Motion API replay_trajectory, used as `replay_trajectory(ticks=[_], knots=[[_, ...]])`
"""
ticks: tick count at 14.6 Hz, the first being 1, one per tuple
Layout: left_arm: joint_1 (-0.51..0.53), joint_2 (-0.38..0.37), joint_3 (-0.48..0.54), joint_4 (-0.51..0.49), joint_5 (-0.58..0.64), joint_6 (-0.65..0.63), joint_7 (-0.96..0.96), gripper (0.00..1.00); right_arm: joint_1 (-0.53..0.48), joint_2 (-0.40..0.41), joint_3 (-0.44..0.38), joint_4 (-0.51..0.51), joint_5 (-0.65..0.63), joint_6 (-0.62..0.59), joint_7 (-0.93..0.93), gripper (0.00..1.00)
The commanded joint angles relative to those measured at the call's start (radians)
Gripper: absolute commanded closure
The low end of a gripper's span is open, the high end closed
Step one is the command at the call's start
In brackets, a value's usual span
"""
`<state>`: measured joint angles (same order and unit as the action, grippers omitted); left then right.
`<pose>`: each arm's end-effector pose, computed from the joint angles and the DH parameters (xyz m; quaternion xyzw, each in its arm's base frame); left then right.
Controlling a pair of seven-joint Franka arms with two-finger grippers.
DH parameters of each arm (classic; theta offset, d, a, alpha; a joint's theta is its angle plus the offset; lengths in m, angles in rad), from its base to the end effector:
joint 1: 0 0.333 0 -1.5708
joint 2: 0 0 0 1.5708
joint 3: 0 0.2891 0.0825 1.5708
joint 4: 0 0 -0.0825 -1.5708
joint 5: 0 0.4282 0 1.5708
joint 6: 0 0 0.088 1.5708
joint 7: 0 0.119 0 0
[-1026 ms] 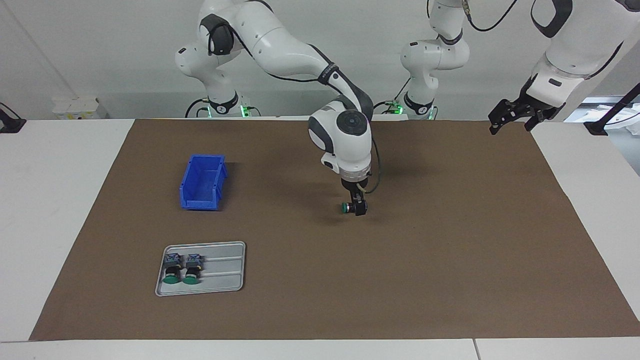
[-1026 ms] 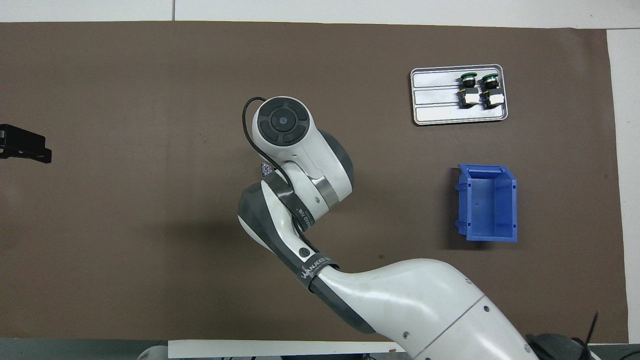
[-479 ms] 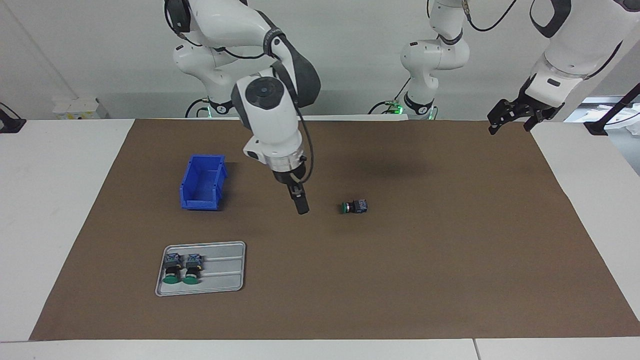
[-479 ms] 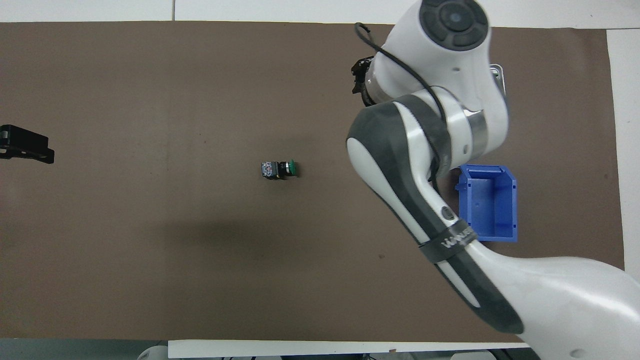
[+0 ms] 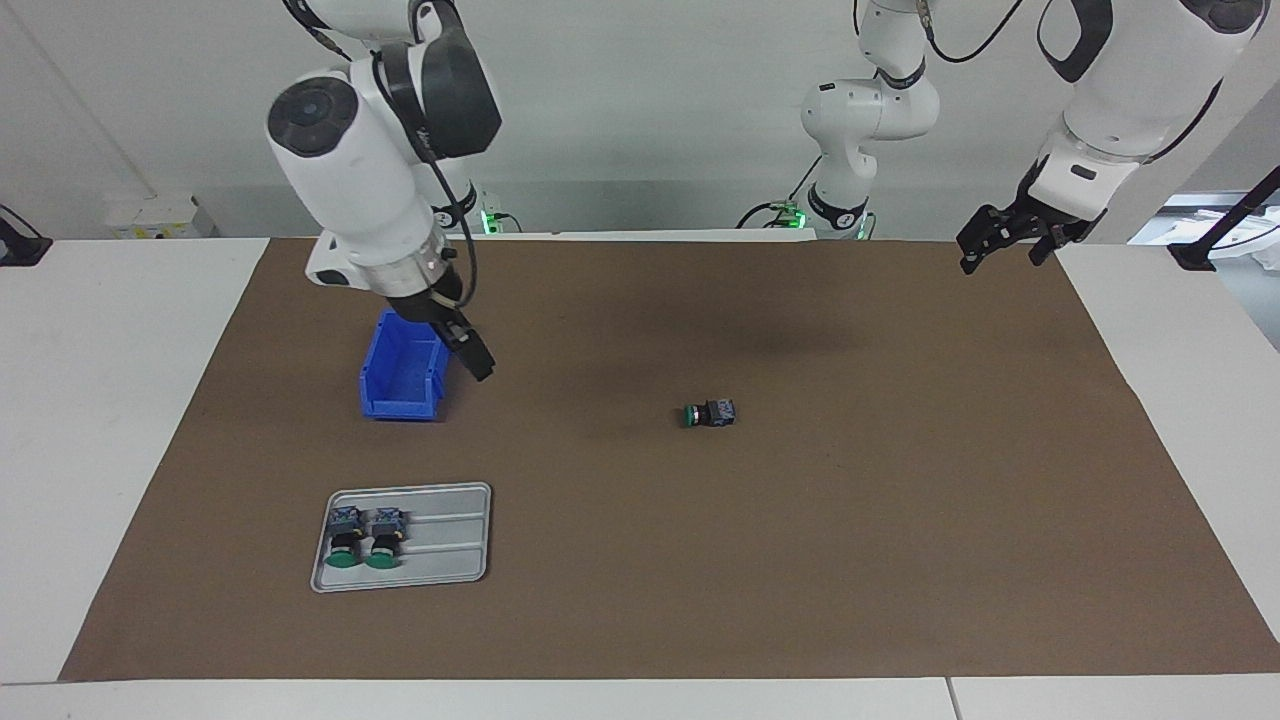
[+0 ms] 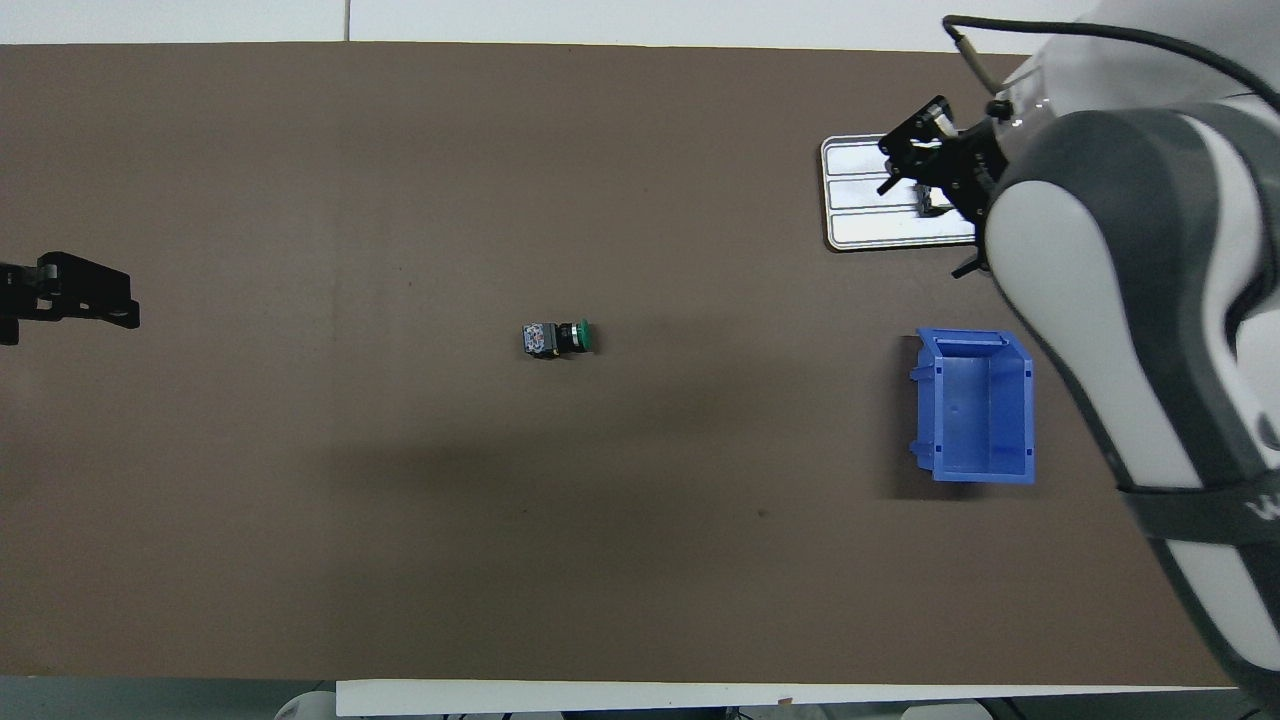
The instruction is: Place and press button with both arms
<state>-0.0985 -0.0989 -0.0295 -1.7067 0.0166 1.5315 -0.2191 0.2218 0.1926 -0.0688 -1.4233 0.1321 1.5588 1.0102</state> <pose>0.5588 -0.0705 0.5701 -0.9982 -0.0456 0.0359 0.0162 0.6383 0.1180 0.5414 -0.9073 0.4153 0.0563 0.0341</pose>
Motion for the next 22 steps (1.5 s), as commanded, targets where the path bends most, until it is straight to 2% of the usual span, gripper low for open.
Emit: replay_trajectory(ticks=[1, 5, 10, 12, 16, 22], knots=[[-0.041, -0.018, 0.003, -0.039, 0.002, 0.029, -0.216, 0.0, -0.08, -0.09, 0.007, -0.039, -0.011, -0.06, -0.167, 0.01], [-0.105, 0.021, 0.003, -0.047, -0.026, 0.045, -0.503, 0.0, -0.11, -0.133, -0.026, -0.034, -0.087, -0.155, -0.505, 0.01], [-0.2, 0.094, 0.003, -0.045, -0.058, 0.079, -0.85, 0.0, -0.131, -0.157, -0.083, -0.092, -0.112, -0.149, -0.89, 0.01], [-0.22, 0.131, 0.003, -0.042, -0.082, 0.102, -1.003, 0.0, -0.141, -0.177, -0.08, -0.101, -0.135, -0.149, -0.933, 0.01], [-0.296, 0.194, 0.003, -0.041, -0.084, 0.176, -1.271, 0.0, -0.144, -0.232, -0.078, -0.183, -0.143, -0.137, -0.976, 0.01], [-0.38, 0.298, 0.003, -0.028, -0.092, 0.309, -1.54, 0.0, -0.136, -0.223, -0.088, -0.186, -0.134, -0.141, -0.969, 0.01]])
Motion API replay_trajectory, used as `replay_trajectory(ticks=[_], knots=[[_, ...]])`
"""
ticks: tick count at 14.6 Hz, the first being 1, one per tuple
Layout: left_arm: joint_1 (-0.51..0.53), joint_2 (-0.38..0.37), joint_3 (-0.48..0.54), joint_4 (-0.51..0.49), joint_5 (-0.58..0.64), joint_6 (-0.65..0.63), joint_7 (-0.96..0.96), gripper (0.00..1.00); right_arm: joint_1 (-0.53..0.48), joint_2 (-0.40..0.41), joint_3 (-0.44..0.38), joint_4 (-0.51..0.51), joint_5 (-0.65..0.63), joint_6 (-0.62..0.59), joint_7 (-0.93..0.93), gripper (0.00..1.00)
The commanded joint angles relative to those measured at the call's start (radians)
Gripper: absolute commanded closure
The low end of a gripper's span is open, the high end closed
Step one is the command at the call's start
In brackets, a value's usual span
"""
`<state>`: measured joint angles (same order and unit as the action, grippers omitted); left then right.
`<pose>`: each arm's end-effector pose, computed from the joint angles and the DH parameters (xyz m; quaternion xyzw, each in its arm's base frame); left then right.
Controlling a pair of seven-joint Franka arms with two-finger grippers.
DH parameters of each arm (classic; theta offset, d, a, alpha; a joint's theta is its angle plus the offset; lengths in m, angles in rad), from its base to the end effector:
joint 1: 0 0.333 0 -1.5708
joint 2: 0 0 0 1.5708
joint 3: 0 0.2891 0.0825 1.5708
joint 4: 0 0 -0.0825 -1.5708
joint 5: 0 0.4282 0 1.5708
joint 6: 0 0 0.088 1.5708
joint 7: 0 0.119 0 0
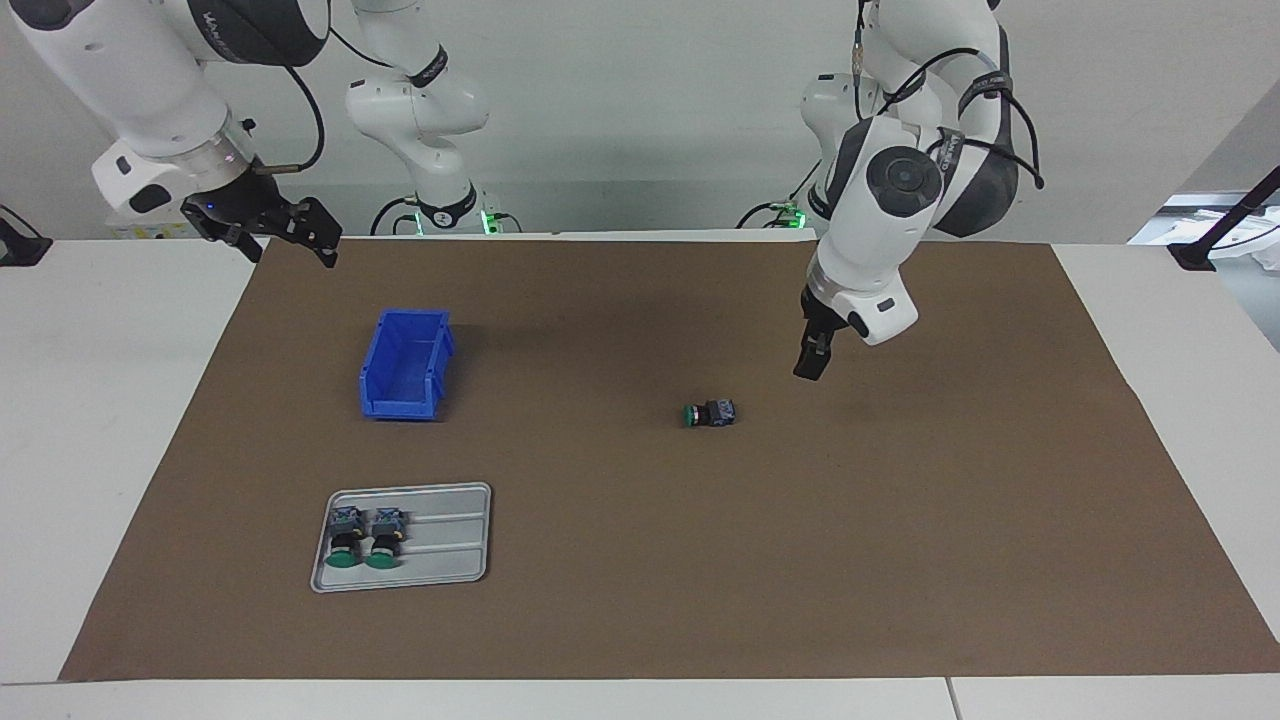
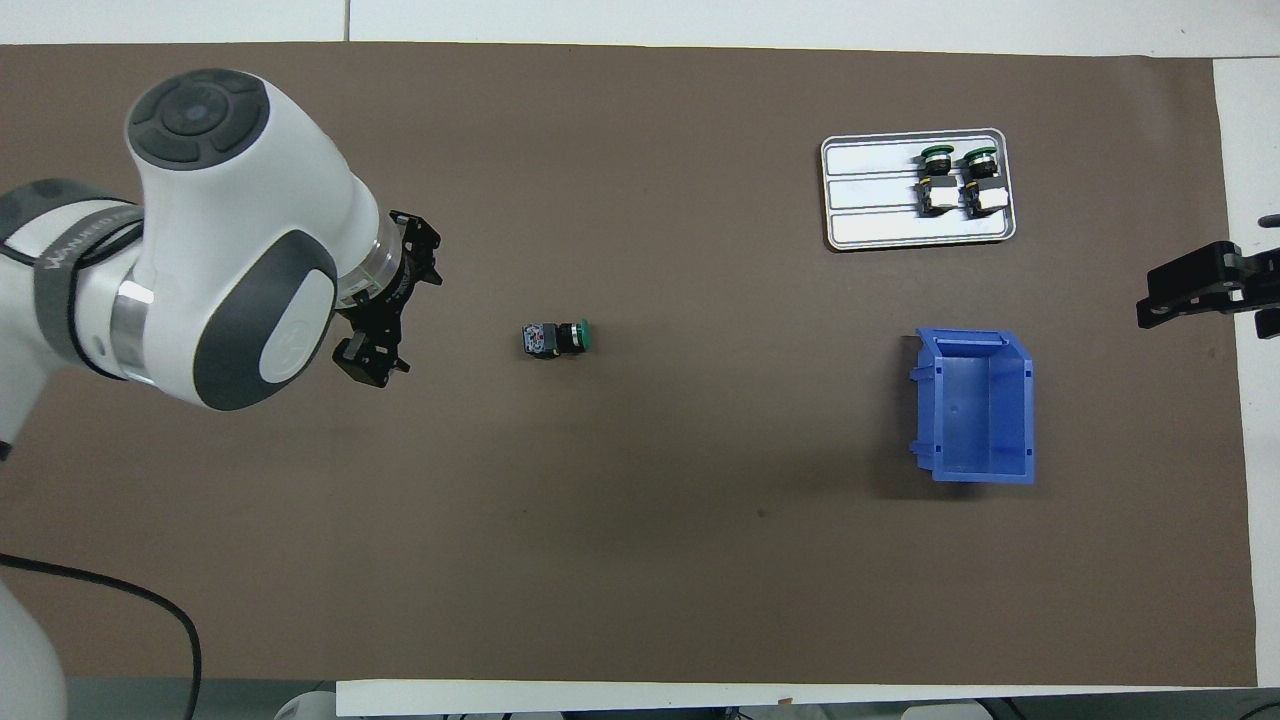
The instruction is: Place and press button with both arms
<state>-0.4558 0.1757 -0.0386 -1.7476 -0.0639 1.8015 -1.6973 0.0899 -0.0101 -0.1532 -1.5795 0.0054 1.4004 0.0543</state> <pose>0.5565 -0.3060 0.4043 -0.8172 -0.5721 0.0580 0.0385 0.5733 -0.0360 0.5738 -0.9947 0.0583 0.0844 0.0038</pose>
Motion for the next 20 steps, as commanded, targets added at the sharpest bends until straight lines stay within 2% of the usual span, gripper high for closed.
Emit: replay_trajectory(ticks=[1, 3, 8, 11, 20], knots=[[-0.03, 0.034, 0.012, 0.014, -0.017, 0.065, -0.097, 0.0, -0.001, -0.022, -0.003, -0.03, -0.005, 0.014, -0.013, 0.01], [-0.062, 0.085, 0.014, 0.016, -0.056, 0.126, -0.127, 0.0, 0.007, -0.022, -0.002, -0.03, -0.004, 0.014, -0.014, 0.01], [-0.133, 0.198, 0.014, 0.068, -0.057, 0.185, -0.317, 0.01, -0.001, -0.022, 0.001, -0.031, -0.004, 0.014, -0.013, 0.01], [-0.15, 0.225, 0.016, 0.066, -0.05, 0.243, -0.392, 0.02, -0.004, -0.022, 0.001, -0.031, -0.004, 0.014, -0.013, 0.01], [-0.185, 0.266, 0.016, -0.001, -0.045, 0.325, -0.42, 0.02, -0.002, -0.022, 0.001, -0.031, -0.004, 0.014, -0.013, 0.01]])
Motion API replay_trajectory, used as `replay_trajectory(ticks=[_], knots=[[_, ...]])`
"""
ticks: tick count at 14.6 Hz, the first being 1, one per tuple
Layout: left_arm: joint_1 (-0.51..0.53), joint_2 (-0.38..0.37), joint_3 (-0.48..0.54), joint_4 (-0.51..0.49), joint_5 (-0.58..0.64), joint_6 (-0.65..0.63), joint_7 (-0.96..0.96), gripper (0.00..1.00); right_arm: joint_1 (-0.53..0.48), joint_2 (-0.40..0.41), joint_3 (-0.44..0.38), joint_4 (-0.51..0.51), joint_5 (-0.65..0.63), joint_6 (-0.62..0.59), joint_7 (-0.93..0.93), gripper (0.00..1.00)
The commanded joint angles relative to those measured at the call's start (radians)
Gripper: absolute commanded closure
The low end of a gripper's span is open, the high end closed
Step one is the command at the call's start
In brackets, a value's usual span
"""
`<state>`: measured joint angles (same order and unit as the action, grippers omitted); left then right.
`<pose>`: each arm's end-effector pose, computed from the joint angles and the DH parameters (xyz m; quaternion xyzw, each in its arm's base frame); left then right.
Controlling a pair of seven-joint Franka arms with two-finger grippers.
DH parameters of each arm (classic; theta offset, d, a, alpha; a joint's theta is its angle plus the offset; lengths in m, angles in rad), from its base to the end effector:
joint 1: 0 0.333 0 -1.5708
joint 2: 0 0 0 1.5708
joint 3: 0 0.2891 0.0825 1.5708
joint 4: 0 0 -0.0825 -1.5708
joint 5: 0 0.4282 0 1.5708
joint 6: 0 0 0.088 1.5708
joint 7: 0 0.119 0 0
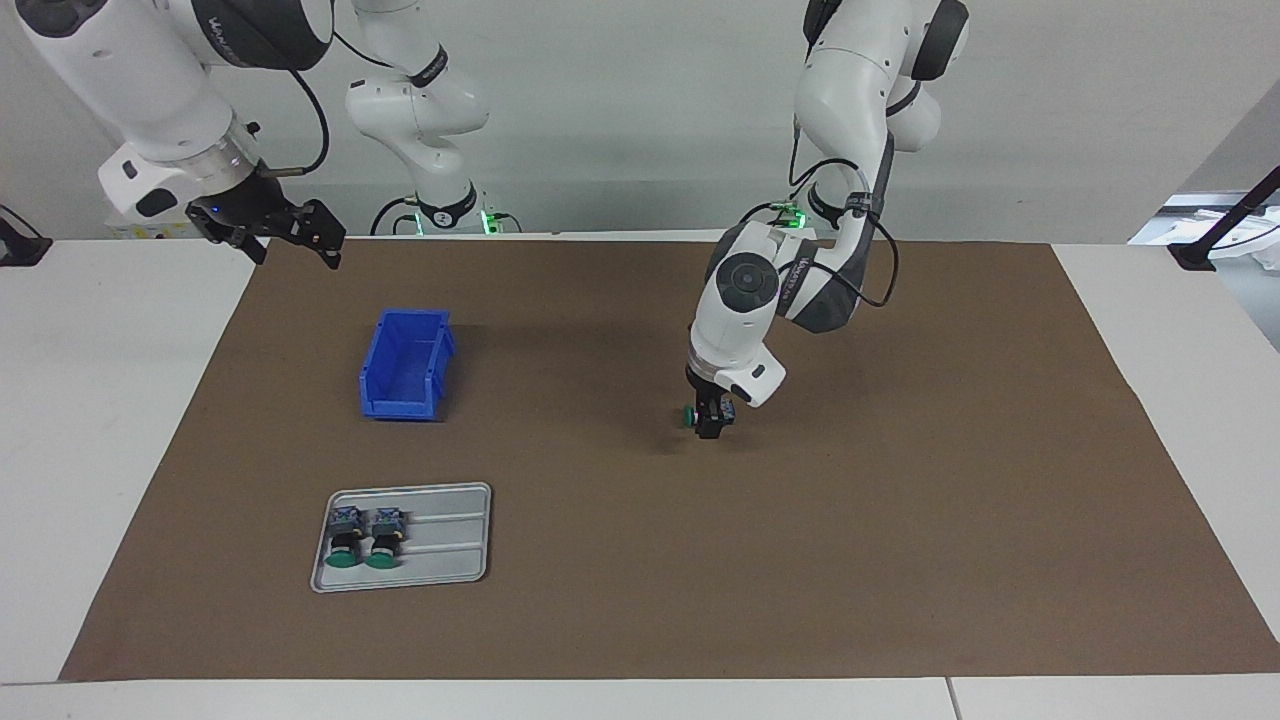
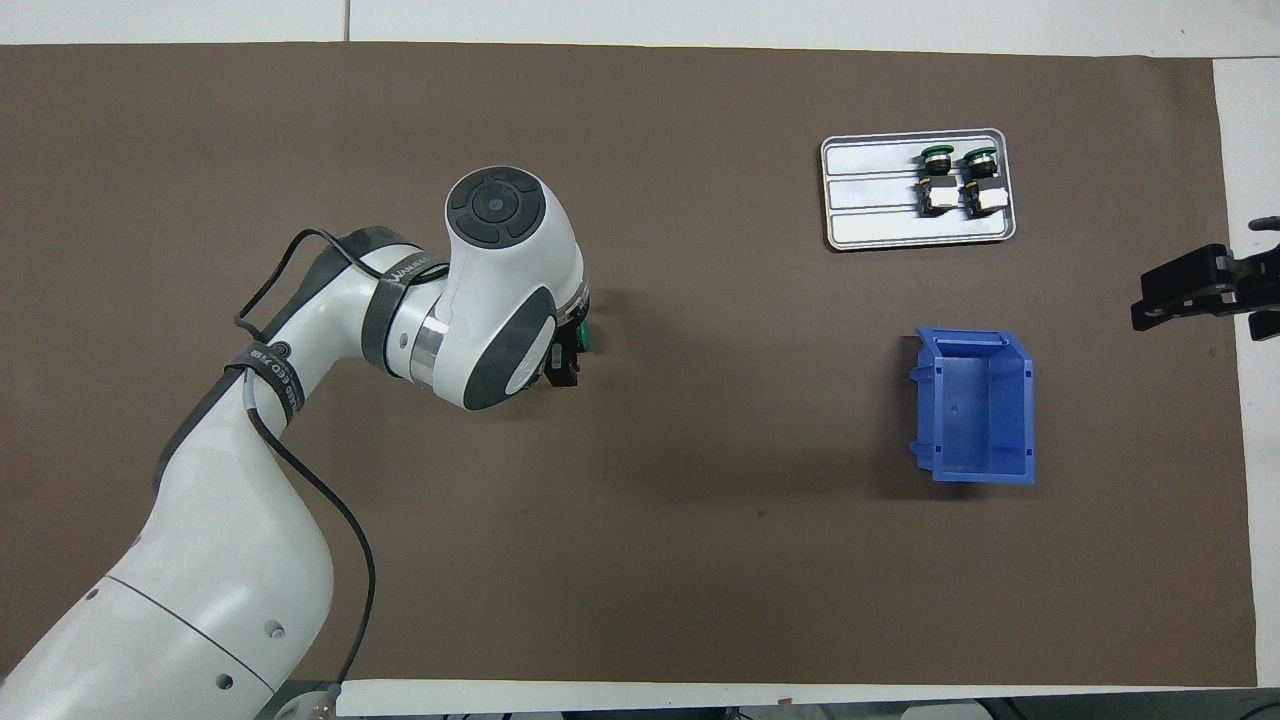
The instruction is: Place and press button with both arms
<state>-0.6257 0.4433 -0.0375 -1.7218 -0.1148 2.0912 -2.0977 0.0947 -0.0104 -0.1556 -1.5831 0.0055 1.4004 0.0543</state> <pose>0.5315 -0.4222 0.2628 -0.7306 -0.6795 0.0627 0.0255 0.5731 -0.0346 0.5722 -0.9946 0.0570 0.0861 0.0038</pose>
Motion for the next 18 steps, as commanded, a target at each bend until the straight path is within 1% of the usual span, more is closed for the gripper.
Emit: replay_trajectory(ticks=[1, 3, 6, 8, 13, 14, 16, 18], knots=[[-0.016, -0.001, 0.016, -0.03, 0.006, 0.03, -0.019, 0.02, -0.007, -0.022, 0.004, -0.028, -0.004, 0.014, -0.013, 0.01], [-0.014, -0.001, 0.016, -0.032, 0.006, 0.036, -0.025, 0.08, -0.007, -0.022, 0.004, -0.028, -0.004, 0.014, -0.013, 0.01], [-0.014, -0.001, 0.016, -0.038, 0.006, 0.053, -0.039, 0.23, -0.007, -0.022, 0.004, -0.028, -0.004, 0.014, -0.013, 0.01], [-0.014, -0.005, 0.016, -0.064, 0.006, 0.087, -0.039, 0.23, -0.007, -0.022, 0.004, -0.028, -0.004, 0.014, -0.013, 0.01], [-0.016, -0.006, 0.015, -0.075, 0.006, 0.096, -0.036, 0.23, -0.007, -0.022, 0.004, -0.026, -0.004, 0.014, -0.013, 0.01], [-0.014, -0.005, 0.015, -0.075, 0.006, 0.098, -0.036, 0.26, -0.007, -0.022, 0.004, -0.028, -0.004, 0.014, -0.013, 0.01], [-0.016, -0.006, 0.015, -0.079, 0.006, 0.112, -0.038, 0.39, -0.007, -0.022, 0.004, -0.028, -0.004, 0.014, -0.013, 0.01], [-0.016, -0.006, 0.013, -0.079, 0.006, 0.115, -0.038, 0.49, -0.007, -0.022, 0.004, -0.028, -0.004, 0.014, -0.013, 0.01]])
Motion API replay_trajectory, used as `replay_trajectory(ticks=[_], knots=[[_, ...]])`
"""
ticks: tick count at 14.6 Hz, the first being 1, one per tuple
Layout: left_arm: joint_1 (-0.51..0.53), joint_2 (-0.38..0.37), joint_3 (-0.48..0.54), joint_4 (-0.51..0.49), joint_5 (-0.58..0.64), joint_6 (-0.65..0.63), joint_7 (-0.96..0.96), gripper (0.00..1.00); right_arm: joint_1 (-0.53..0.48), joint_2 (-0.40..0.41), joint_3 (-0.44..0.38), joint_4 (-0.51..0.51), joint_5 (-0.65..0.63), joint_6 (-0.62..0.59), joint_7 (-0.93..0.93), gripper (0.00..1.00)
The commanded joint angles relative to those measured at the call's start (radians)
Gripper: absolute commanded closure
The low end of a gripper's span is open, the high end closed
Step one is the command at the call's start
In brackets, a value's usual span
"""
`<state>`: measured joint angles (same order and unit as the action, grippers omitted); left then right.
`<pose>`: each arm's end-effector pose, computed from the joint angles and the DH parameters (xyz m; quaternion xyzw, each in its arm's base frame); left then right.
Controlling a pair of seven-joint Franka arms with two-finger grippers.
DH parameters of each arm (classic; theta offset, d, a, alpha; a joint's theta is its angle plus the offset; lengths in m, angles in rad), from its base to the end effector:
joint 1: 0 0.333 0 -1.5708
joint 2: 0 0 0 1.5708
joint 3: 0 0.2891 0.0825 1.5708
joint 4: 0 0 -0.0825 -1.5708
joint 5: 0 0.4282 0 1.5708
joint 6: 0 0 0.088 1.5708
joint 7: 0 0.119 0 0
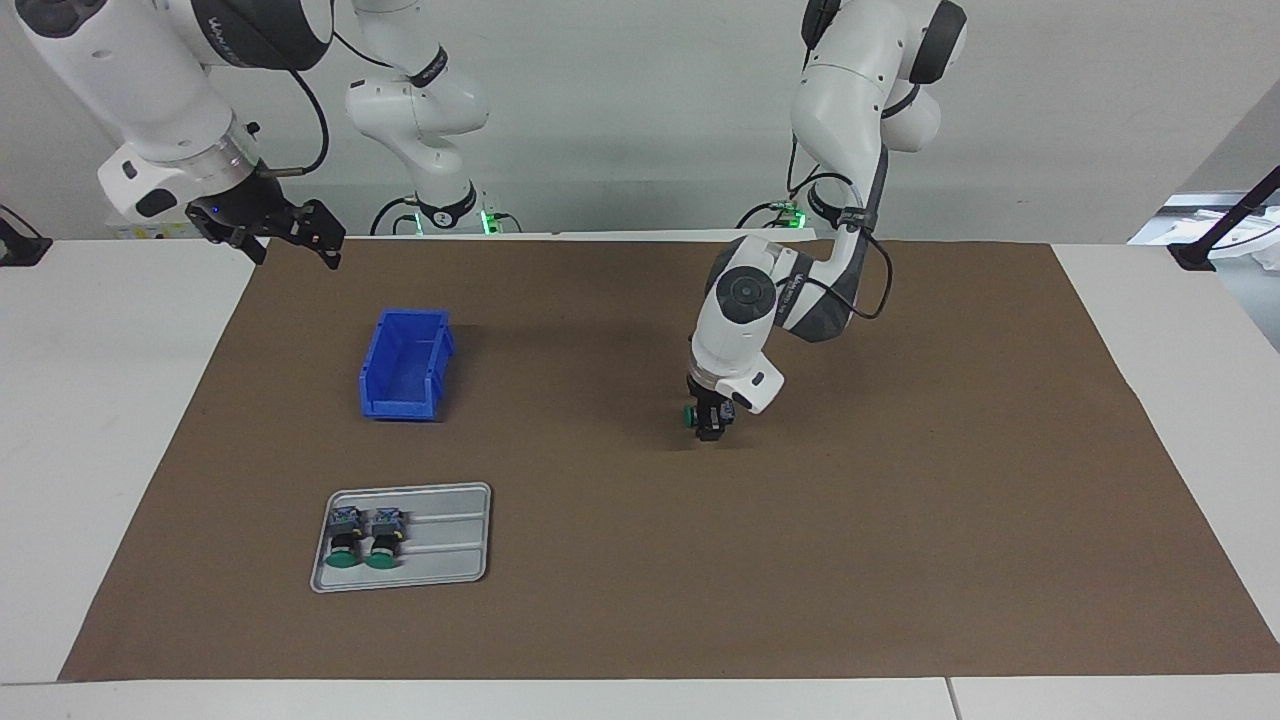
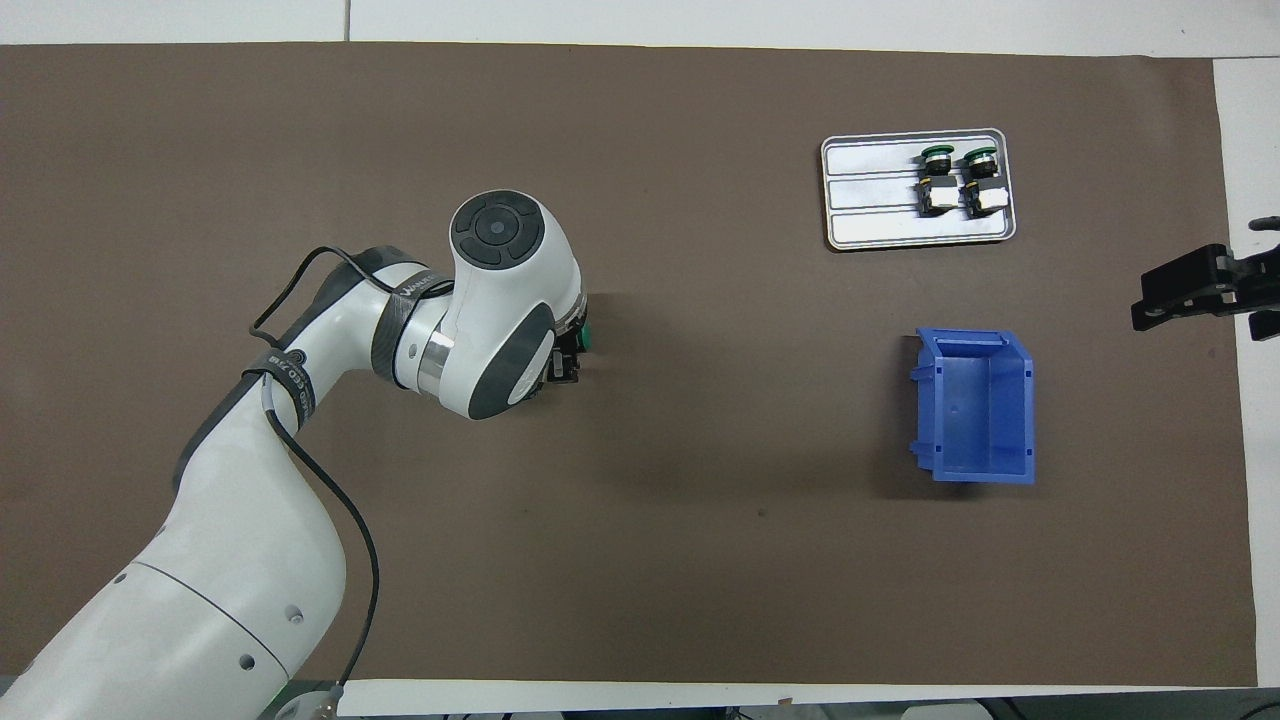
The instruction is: Place and press button with both arms
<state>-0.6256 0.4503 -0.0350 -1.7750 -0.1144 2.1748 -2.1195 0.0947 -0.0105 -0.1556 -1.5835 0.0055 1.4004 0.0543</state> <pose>0.5280 -0.4160 0.2394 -0.7203 -0.6911 0.0575 0.0152 0.5731 -0.0346 0.5721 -0.9946 0.0570 0.0862 0.0038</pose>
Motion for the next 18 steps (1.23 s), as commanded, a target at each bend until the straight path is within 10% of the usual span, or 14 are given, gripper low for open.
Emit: replay_trajectory(ticks=[1, 11, 18], knots=[[-0.016, -0.013, 0.01, -0.027, 0.005, 0.033, -0.016, 0.54, -0.007, -0.022, 0.004, -0.027, -0.004, 0.014, -0.013, 0.01], [-0.016, -0.012, 0.01, -0.015, 0.004, 0.039, -0.014, 0.89, -0.007, -0.022, 0.004, -0.027, -0.004, 0.014, -0.013, 0.01], [0.041, -0.091, 0.01, 0.014, -0.001, -0.036, 0.073, 0.92, -0.007, -0.022, 0.004, -0.027, -0.004, 0.014, -0.013, 0.01]])
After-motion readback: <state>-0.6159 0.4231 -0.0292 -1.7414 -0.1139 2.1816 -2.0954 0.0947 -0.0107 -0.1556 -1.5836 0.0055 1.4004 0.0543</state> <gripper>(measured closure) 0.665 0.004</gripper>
